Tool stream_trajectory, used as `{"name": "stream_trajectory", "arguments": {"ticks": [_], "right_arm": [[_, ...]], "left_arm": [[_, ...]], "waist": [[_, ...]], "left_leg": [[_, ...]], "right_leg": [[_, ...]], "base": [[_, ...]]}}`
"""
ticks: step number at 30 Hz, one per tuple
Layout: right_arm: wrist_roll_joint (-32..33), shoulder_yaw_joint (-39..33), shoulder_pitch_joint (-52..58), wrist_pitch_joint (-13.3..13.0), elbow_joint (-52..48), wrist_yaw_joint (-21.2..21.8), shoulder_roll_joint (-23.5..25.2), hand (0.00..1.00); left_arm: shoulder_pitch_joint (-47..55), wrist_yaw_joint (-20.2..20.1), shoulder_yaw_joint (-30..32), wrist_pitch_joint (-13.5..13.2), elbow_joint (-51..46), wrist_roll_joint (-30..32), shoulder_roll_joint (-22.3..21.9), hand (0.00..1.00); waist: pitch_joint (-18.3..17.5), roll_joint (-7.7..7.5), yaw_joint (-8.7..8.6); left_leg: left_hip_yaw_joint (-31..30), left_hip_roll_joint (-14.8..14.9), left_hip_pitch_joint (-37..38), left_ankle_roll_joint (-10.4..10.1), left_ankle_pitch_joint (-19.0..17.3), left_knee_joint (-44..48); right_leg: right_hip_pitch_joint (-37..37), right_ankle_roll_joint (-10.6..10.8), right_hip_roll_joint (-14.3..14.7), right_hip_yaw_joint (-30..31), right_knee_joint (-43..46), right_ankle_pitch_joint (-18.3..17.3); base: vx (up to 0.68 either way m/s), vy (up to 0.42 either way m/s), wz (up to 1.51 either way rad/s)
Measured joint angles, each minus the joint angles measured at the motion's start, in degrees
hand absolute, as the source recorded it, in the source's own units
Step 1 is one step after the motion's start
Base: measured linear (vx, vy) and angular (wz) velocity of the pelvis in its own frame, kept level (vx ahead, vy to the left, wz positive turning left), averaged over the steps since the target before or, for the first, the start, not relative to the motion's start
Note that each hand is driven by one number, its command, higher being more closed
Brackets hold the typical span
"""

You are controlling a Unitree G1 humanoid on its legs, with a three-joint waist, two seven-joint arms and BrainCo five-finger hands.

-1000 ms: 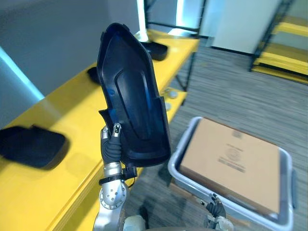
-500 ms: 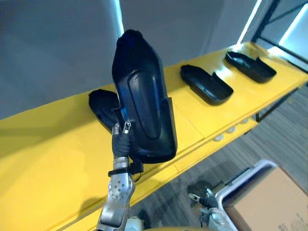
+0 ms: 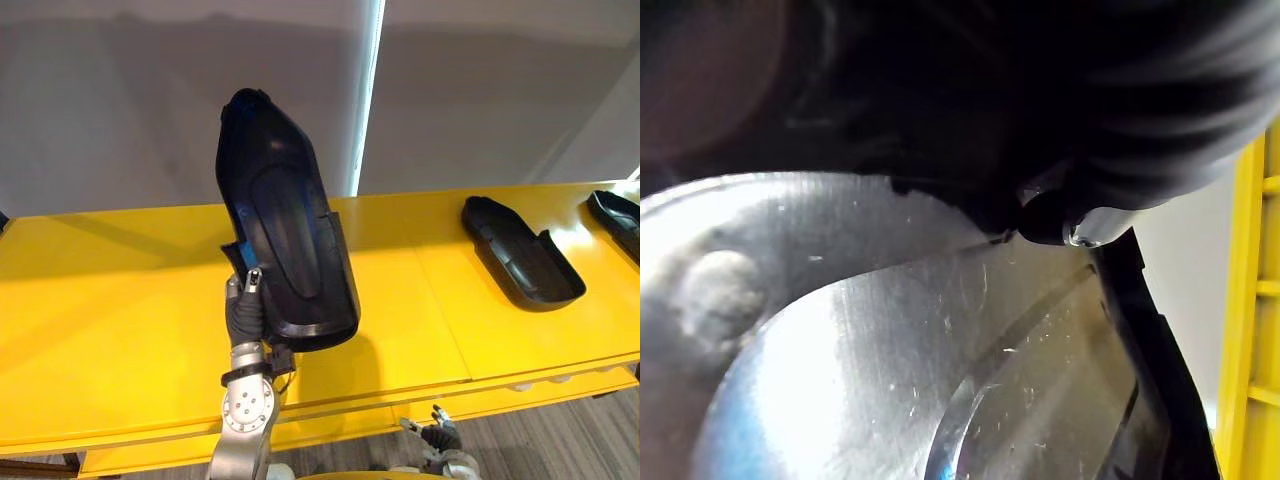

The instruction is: Walk over and take plastic housings, then place them on the shelf

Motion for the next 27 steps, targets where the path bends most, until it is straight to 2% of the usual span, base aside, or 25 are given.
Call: {"name": "stream_trajectory", "arguments": {"ticks": [2,3,4,5,6,7,8,9,10,11,12,13,14,15,16,17,19,20,21,22,23,24,25,26,27], "right_arm": [[0.0,-0.2,0.1,0.0,0.0,-0.1,0.0,0.0],[0.0,-1.0,0.2,0.0,0.0,-0.1,0.0,0.0],[0.0,-1.0,0.0,0.0,0.0,-0.1,0.0,0.0],[-0.2,-0.9,-0.3,0.1,-0.1,-0.2,0.0,0.0],[-0.4,-0.9,-0.7,0.1,-0.3,-0.4,-0.3,0.0],[-0.5,-0.9,-0.7,0.1,-0.4,-0.8,-0.8,0.0],[-0.6,-0.9,-0.7,0.1,-0.5,-1.0,-1.1,0.0],[-0.8,-0.9,-0.7,0.1,-0.2,-1.2,-1.9,0.0],[-1.1,-0.9,-0.7,0.1,0.5,-1.2,-2.9,0.0],[-1.2,-1.0,-0.9,0.2,1.1,-1.2,-3.4,0.0],[-1.6,-1.1,-1.5,0.5,2.6,-1.2,-3.7,0.0],[-1.8,-1.2,-1.3,0.7,4.7,-1.1,-1.8,0.0],[-1.6,-1.4,-1.2,0.7,5.2,-1.1,-1.3,0.0],[-1.7,-1.4,-0.9,0.8,6.1,-1.1,-0.5,0.0],[-2.2,-1.0,-0.9,0.8,6.1,-1.1,-0.3,0.0],[-2.8,-0.9,-0.9,0.8,6.1,-1.0,-0.3,0.0],[-4.0,-0.9,-1.2,0.7,5.8,-1.1,-0.3,0.0],[-4.5,-0.9,-1.5,0.7,5.6,-1.0,-1.2,0.0],[-4.5,-1.0,-2.1,0.8,5.2,-1.0,-1.4,0.0],[-4.5,-0.9,-1.8,0.8,4.1,-0.9,-1.6,0.0],[-4.5,-0.8,-1.3,0.6,3.6,-0.8,-1.0,0.0],[-4.5,-0.8,-1.4,0.6,3.6,-0.7,-0.9,0.0],[-4.3,-0.8,-1.4,0.6,3.6,-0.5,-0.9,0.0],[-4.3,-0.8,-1.4,0.6,3.6,-0.3,-1.0,0.0],[-3.9,-0.9,-1.3,0.6,3.5,0.0,-1.5,0.0]], "left_arm": [[0.0,0.0,0.5,0.0,-0.1,0.0,0.0,1.0],[-0.2,0.0,1.3,0.0,-0.1,0.0,-0.2,1.0],[-0.2,0.2,2.5,0.0,-0.6,-0.2,-0.2,1.0],[-0.2,0.2,3.3,0.0,-1.0,-0.2,-0.3,1.0],[-0.1,0.2,4.3,0.0,-1.7,-0.6,-0.4,1.0],[-0.1,0.2,4.7,-0.1,-1.9,-0.6,-0.4,1.0],[-0.1,0.2,4.7,-0.1,-1.9,-0.6,-0.4,1.0],[0.2,0.1,4.4,-0.3,-1.9,-0.7,-0.4,1.0],[0.2,0.0,3.4,-0.7,-1.9,-0.9,-0.3,1.0],[0.2,-0.1,3.1,-0.9,-1.8,-1.0,-0.3,1.0],[0.0,0.0,2.7,-1.0,-1.4,-1.2,-0.3,1.0],[-1.1,0.4,2.8,-1.1,0.1,-1.7,0.0,1.0],[-1.3,0.6,2.8,-1.1,1.0,-1.8,0.1,1.0],[-1.1,1.2,2.8,-1.0,3.0,-2.0,0.6,1.0],[-0.9,1.2,2.6,-0.8,3.8,-2.3,0.9,1.0],[-0.9,1.2,1.8,-0.8,4.3,-2.3,1.7,1.0],[-0.9,1.0,0.2,-0.8,4.3,-2.1,2.8,1.0],[-0.8,0.7,-0.3,-0.9,4.2,-1.4,2.8,1.0],[-0.8,0.6,-0.1,-1.0,4.3,-1.2,2.7,1.0],[-0.9,0.0,-0.2,-0.9,4.3,-1.0,2.3,1.0],[-1.2,-0.1,-0.7,-1.0,4.2,-0.5,1.6,1.0],[-1.3,-0.1,-0.8,-1.0,4.2,-0.5,1.5,1.0],[-1.8,-0.1,-1.5,-1.0,4.2,-0.4,1.2,1.0],[-2.1,-0.1,-2.2,-0.9,4.2,-0.2,1.1,1.0],[-2.3,-0.2,-3.1,-0.4,4.5,0.2,0.3,1.0]], "waist": [[0.1,0.01,0.54],[0.4,-0.17,0.96],[0.9,-0.8,1.37],[1.4,-0.56,1.29],[1.8,-0.74,1.1],[1.8,-1.06,1.02],[1.8,-1.1,0.98],[1.7,-0.99,0.65],[1.0,0.19,-0.02],[0.7,0.68,-0.49],[-0.1,0.86,-1.65],[0.0,-1.47,-2.2],[0.2,-2.08,-2.11],[-0.2,-3.41,-1.69],[-0.2,-3.53,-1.6],[-0.2,-3.43,-1.61],[-0.4,-3.38,-0.95],[0.2,-1.97,-0.59],[0.5,-1.74,-0.61],[0.7,-1.57,-1.36],[0.5,-1.81,-1.63],[0.5,-1.83,-1.74],[0.5,-1.89,-2.07],[0.5,-2.03,-2.09],[0.9,-0.93,-2.32]], "left_leg": [[-1.4,-0.4,-2.0,-0.3,0.2,1.8],[0.0,-0.3,-2.9,-0.7,0.4,2.3],[4.9,1.3,-3.6,0.3,-1.5,4.2],[7.6,3.3,-4.2,1.0,-1.9,6.6],[11.1,7.3,-4.7,1.4,-2.4,11.1],[12.3,11.0,-4.3,1.3,-2.5,14.0],[12.5,12.7,-3.4,1.3,-2.5,14.4],[12.2,15.2,-1.9,1.3,-2.1,13.5],[10.1,16.8,-1.4,1.8,1.8,10.3],[7.8,16.6,-1.3,-1.2,2.0,8.3],[6.1,13.7,-0.8,-6.5,-0.9,4.8],[6.1,10.7,-1.4,-8.8,-0.9,3.1],[6.1,9.8,-1.5,-8.7,-0.8,3.1],[6.1,8.9,-1.8,-8.3,-1.1,4.6],[6.2,8.6,-2.0,-7.7,-1.7,6.1],[6.2,8.6,-2.0,-7.4,-2.5,7.2],[8.1,8.2,-2.0,-5.9,-3.7,7.0],[10.8,7.4,-0.4,-4.4,-3.2,4.3],[11.3,7.2,0.2,-3.9,-2.9,3.9],[11.2,6.4,1.1,-3.0,-2.3,3.4],[11.3,5.8,1.8,-2.8,-2.3,3.0],[11.3,5.6,1.7,-2.7,-2.3,3.0],[11.0,4.4,1.2,-1.9,-2.5,3.0],[10.8,3.5,0.8,-1.9,-2.4,3.1],[9.9,3.5,0.3,-2.1,-1.9,3.0]], "right_leg": [[0.0,0.1,-0.6,-2.5,0.0,-0.1],[-0.2,0.1,-1.4,-3.1,0.2,-0.1],[-0.8,0.1,-2.6,-3.6,0.4,-0.1],[-0.9,0.1,-3.0,-3.8,1.0,-0.1],[-1.5,0.1,-4.3,-3.6,2.3,-0.1],[-2.0,0.7,-6.1,-2.9,3.2,0.2],[-1.9,1.4,-7.1,-2.5,3.2,0.7],[-2.0,3.4,-8.9,-1.6,2.7,1.6],[-3.0,5.8,-10.1,-1.1,2.0,2.4],[-3.4,6.9,-10.5,-1.1,1.5,3.0],[-3.5,8.1,-12.1,-0.9,-1.0,4.6],[-2.9,7.5,-13.1,-0.7,-3.3,6.7],[-2.4,7.5,-13.3,-0.9,-4.4,7.9],[-1.3,7.1,-13.8,-2.0,-5.8,11.7],[-1.0,6.7,-13.9,-2.5,-5.8,13.8],[-0.9,5.2,-14.0,-2.5,-5.1,15.1],[-3.6,-1.5,-14.5,-3.1,-3.1,19.2],[-5.1,-4.4,-14.4,-2.3,-2.1,20.1],[-6.0,-2.2,-14.0,-1.4,2.0,17.1],[-6.8,1.7,-11.3,0.5,10.9,7.5],[-7.7,2.8,-5.9,6.3,16.6,-2.6],[-7.8,3.0,-4.7,7.7,17.1,-3.9],[-7.5,2.4,-0.7,11.8,16.4,-8.2],[-6.8,0.4,0.5,13.6,14.1,-10.0],[-5.6,0.6,1.1,14.0,12.9,-9.4]], "base": [[0.0,0.016,0.61],[-0.04,0.092,0.43],[-0.04,0.118,0.34],[-0.06,0.173,0.2],[-0.06,0.221,0.07],[-0.07,0.266,-0.02],[-0.08,0.362,-0.09],[-0.08,0.445,-0.08],[-0.07,0.475,-0.03],[-0.08,0.527,0.15],[-0.06,0.571,0.44],[-0.05,0.468,0.47],[-0.01,0.331,0.3],[-0.01,0.209,0.02],[-0.02,0.277,-0.02],[-0.08,0.348,-0.06],[-0.15,0.306,-0.41],[-0.13,0.187,-0.57],[-0.13,0.211,-0.43],[-0.09,0.106,-0.22],[-0.09,0.106,-0.15],[-0.1,0.04,-0.03],[-0.05,0.004,0.12],[-0.08,0.018,0.25],[-0.04,0.029,0.3]]}}
